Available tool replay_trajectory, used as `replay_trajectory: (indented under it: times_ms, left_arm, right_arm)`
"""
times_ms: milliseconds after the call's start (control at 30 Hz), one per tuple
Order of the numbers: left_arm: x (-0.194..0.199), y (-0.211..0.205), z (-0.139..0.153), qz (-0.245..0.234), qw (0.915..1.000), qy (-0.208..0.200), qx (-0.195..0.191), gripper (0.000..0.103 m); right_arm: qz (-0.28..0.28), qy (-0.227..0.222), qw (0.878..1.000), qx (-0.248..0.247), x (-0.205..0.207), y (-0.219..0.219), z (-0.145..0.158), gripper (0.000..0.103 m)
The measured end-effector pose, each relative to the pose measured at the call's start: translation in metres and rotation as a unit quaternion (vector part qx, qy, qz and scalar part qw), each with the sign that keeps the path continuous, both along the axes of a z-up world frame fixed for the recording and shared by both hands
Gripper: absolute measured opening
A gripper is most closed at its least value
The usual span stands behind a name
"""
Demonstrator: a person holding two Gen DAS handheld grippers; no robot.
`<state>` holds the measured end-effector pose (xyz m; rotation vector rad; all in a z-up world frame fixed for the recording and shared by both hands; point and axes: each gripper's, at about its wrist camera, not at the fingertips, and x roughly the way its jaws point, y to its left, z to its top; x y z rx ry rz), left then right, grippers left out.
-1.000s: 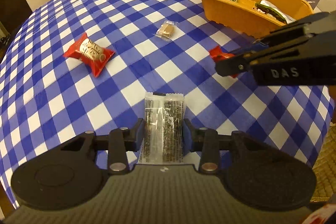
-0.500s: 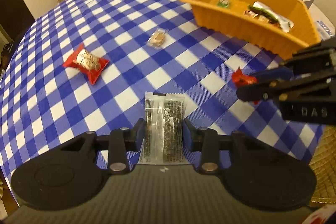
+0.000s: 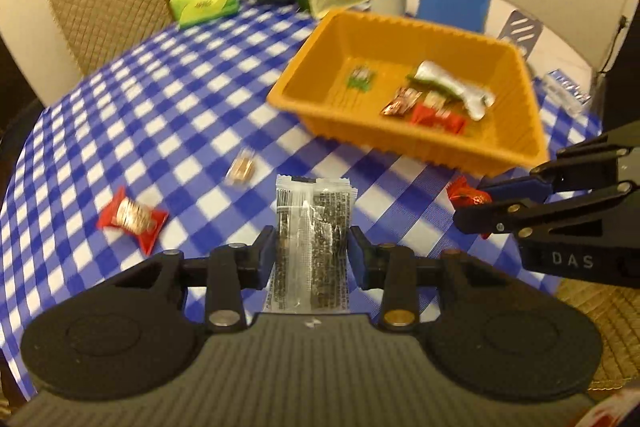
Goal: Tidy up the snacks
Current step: 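Carry the seaweed pack in the left gripper while the right carries the red packet over the tray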
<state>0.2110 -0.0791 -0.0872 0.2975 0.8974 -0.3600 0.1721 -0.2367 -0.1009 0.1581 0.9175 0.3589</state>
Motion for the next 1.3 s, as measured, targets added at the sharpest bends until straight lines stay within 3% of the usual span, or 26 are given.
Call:
replay_trajectory:
  times_ms: [333, 667, 900, 1300]
  left_arm:
    - [0.022, -0.043, 0.025, -0.054, 0.9976, -0.041, -0.016, 0.035]
    - [0.072, -0.077, 0.032, -0.092, 0.994, -0.056, -0.016, 0.035]
    - [0.111, -0.088, 0.024, -0.102, 0.993, -0.059, 0.0, 0.035]
    - [0.159, -0.092, -0.009, -0.123, 0.9915, -0.034, 0.025, 0.035]
  right_arm:
    - [-0.08, -0.017, 0.997, 0.008, 0.005, -0.038, 0.023, 0.021]
    - [-0.143, -0.037, 0.989, 0.018, 0.043, -0.061, 0.033, 0.021]
    - [-0.173, -0.028, 0.983, 0.049, 0.08, -0.065, 0.022, 0.021]
    - [-0.199, -0.004, 0.979, 0.055, 0.118, -0.064, 0.0, 0.021]
